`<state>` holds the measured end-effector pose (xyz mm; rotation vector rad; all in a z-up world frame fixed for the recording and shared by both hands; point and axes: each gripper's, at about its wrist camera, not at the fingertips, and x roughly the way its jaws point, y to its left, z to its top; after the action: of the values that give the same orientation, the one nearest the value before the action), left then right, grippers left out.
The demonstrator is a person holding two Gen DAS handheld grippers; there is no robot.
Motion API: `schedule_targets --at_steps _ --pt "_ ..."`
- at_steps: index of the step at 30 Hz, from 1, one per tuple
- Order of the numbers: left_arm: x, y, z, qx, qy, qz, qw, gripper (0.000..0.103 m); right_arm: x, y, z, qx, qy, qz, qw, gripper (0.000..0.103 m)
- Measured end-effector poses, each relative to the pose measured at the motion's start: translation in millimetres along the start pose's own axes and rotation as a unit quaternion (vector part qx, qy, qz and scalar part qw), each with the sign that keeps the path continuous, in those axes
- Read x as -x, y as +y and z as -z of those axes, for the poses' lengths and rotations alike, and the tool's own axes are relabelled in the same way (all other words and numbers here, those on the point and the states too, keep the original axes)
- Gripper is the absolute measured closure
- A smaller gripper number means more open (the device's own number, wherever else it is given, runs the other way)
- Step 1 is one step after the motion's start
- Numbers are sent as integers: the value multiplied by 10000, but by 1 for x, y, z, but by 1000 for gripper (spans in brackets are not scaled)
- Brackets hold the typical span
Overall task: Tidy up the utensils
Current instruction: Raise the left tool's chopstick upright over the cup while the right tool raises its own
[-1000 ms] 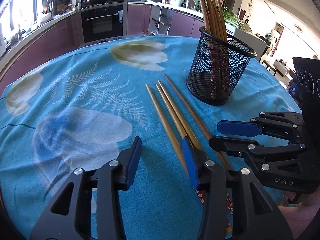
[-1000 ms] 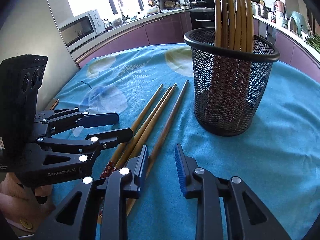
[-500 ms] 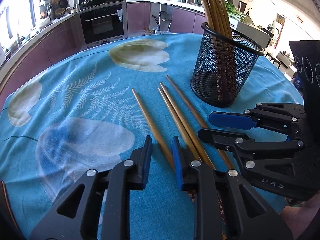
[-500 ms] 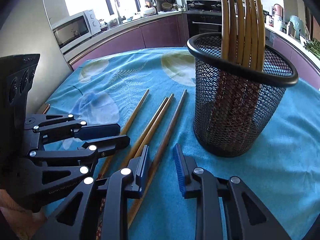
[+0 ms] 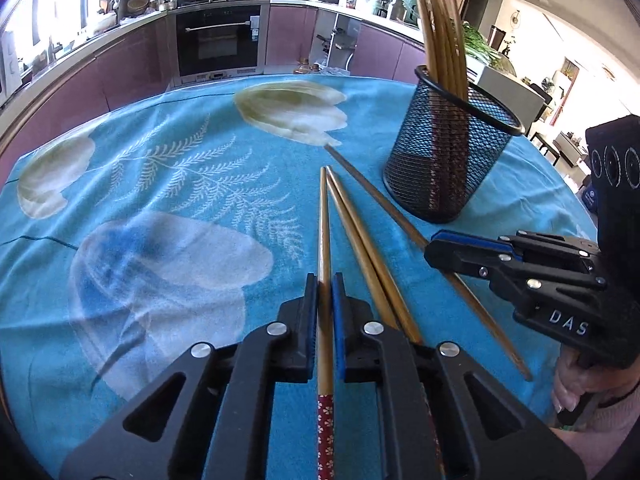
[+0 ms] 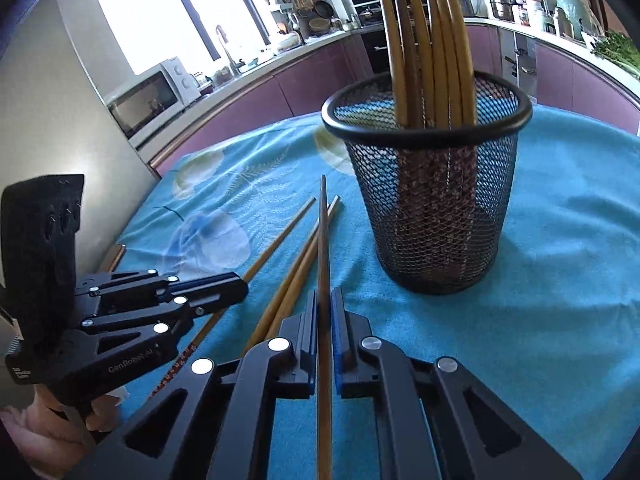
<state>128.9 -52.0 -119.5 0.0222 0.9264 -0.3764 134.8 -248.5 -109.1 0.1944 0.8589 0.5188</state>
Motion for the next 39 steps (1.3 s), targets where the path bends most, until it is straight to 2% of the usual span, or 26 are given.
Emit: schedule_targets --at_steps 5,10,17,22,24,39 --pt "2 -5 4 -98 68 207 9997 95 -5 11 2 258 204 -119 9994 97" --pt "-6 -9 5 -269 261 161 9992 94 -11 13 3 358 340 -28 9988 95" --pt "-9 -10 2 -362 333 209 9986 90 -20 8 1 415 414 65 9983 94" --pt "-10 -12 1 -320 311 189 9988 90 -18 5 3 384 340 37 9987 97" --pt "-9 -11 1 -291 270 145 9991 95 -14 5 3 378 294 2 9989 97" --pt "23 -15 -8 -289 -172 295 9990 95 33 14 -3 523 -290 -159 9981 97"
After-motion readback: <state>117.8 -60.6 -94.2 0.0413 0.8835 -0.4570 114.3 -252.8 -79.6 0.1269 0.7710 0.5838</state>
